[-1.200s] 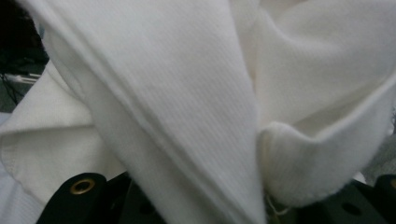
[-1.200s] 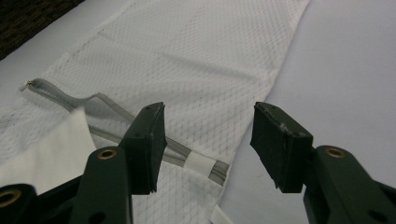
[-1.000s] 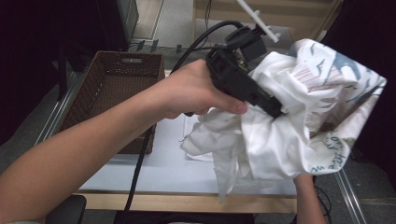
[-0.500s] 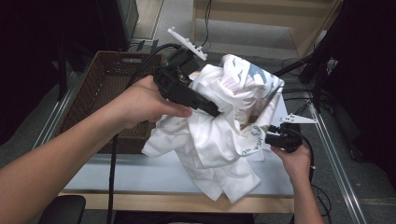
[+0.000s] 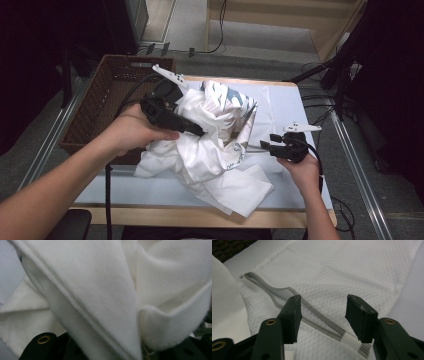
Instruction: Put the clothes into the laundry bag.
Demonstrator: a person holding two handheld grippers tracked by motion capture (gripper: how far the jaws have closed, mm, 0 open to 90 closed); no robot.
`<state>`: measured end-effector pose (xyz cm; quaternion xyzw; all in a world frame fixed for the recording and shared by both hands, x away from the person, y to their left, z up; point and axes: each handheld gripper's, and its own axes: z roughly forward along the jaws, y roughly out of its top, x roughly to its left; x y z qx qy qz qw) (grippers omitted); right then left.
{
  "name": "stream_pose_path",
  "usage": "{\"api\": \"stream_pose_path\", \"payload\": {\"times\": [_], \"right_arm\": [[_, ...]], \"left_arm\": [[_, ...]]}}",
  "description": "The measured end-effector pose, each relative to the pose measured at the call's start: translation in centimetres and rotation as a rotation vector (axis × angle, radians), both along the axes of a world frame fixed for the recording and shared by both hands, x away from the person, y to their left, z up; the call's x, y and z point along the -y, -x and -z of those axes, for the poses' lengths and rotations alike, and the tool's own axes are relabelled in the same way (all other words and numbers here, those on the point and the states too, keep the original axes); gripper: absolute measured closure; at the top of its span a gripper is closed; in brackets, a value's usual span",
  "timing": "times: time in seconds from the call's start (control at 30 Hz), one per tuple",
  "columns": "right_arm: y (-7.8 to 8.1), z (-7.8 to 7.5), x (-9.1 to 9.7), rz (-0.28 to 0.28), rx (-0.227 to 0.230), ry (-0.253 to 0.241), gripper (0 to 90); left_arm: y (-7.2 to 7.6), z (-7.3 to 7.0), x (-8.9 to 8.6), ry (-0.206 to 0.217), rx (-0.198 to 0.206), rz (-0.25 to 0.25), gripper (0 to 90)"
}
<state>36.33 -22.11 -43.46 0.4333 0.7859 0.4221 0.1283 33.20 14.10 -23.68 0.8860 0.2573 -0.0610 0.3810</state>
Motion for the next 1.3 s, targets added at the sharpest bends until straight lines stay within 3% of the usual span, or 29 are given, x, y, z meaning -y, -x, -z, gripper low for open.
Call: {"api": "stream_pose_path", "payload": {"times": [0.13,0.37,0.4,0.43,0.6,0.67,0.83,0.9,0.97,1.0,1.07,1.13,1.17,1.2,1.3], "right_arm": [[-0.5,0.7,-1.4,-0.040,-0.013,0.006,44.6],[-1.2,1.6,-3.1,-0.074,-0.016,0.060,42.4],[-1.4,2.1,-3.6,-0.067,-0.012,0.088,42.0],[-1.4,2.1,-3.6,-0.067,-0.012,0.088,42.0],[-1.8,2.9,-4.3,-0.093,-0.032,0.100,41.5],[-1.9,3.1,-4.7,-0.094,-0.036,0.106,41.1],[-3.2,3.6,-5.8,-0.135,-0.037,0.204,42.3],[-3.8,3.8,-6.2,-0.134,-0.054,0.208,44.4],[-4.0,4.1,-6.4,-0.130,-0.024,0.192,50.5],[-4.1,4.2,-6.4,-0.122,-0.007,0.189,58.2],[-4.1,4.2,-6.3,-0.111,0.000,0.191,61.6],[-4.1,4.2,-6.3,-0.107,0.005,0.187,75.8],[-4.2,4.1,-6.3,-0.101,0.001,0.192,80.6],[-4.4,4.0,-6.4,-0.100,-0.031,0.182,88.5],[-4.8,3.7,-6.6,-0.099,-0.068,0.185,89.9]], "left_arm": [[0.3,2.6,0.4,0.020,-0.029,-0.021,67.5],[1.1,7.3,1.8,0.049,-0.075,-0.031,67.3],[1.3,8.9,2.0,0.044,-0.088,-0.035,67.3],[1.3,8.9,2.0,0.044,-0.088,-0.035,67.2],[1.6,12.4,1.7,0.022,-0.123,-0.060,67.1],[1.4,13.6,1.5,0.021,-0.121,-0.064,67.1],[1.0,15.7,1.8,-0.016,-0.108,-0.075,67.0],[0.9,16.3,2.1,-0.018,-0.097,-0.081,66.9],[0.9,16.9,2.4,-0.021,-0.096,-0.078,66.5],[0.9,17.1,2.5,-0.015,-0.100,-0.076,65.6],[1.0,17.7,2.6,-0.013,-0.100,-0.078,65.2],[1.2,18.0,2.7,-0.010,-0.096,-0.087,64.4],[1.3,18.1,2.7,-0.017,-0.088,-0.086,64.1],[1.3,18.2,2.7,-0.016,-0.087,-0.085,63.8],[1.4,18.5,2.7,-0.003,-0.095,-0.095,63.6]]}}
